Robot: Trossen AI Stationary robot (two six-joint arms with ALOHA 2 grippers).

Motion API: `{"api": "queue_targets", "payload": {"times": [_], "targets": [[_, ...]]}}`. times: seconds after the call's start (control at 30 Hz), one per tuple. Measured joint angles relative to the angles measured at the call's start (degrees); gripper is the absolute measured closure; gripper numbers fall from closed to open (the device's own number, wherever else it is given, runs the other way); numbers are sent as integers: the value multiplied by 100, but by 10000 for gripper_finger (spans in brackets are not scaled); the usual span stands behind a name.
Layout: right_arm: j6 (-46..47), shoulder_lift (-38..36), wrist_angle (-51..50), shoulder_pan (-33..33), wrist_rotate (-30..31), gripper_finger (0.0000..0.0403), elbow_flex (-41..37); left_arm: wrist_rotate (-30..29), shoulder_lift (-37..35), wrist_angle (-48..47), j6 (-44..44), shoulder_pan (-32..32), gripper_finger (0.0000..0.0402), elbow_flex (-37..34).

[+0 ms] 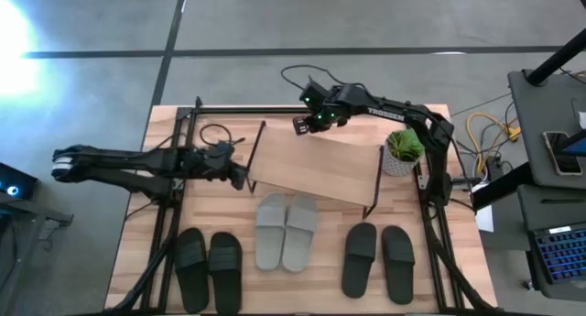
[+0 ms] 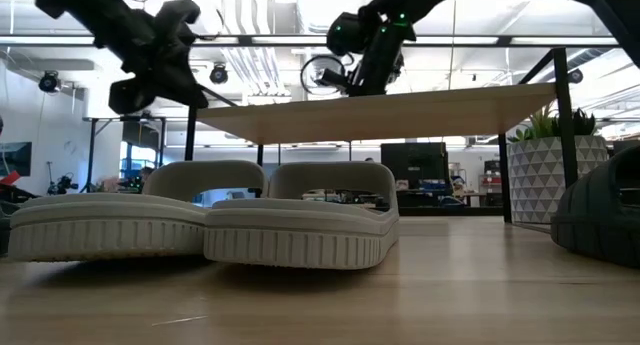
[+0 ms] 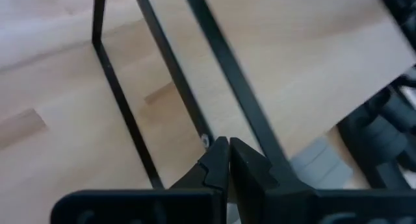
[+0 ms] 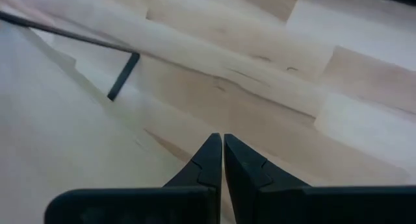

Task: Pick and place slides into the shelf
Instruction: Adjust the shelf on the table

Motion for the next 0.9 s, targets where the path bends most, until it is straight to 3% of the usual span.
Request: {"api": "queue_targets", "payload": {"times": [0.2, 0.4, 0.9], "targets": [[-155, 65, -10, 53, -91, 394, 2, 317, 212, 18, -7, -23, 401, 143], [-235, 72, -8, 122, -269, 394, 0, 471, -132, 18, -161, -207, 401, 123], [-269, 72, 71, 545, -691, 394, 2, -15, -970, -373, -265, -554, 401, 171]]}}
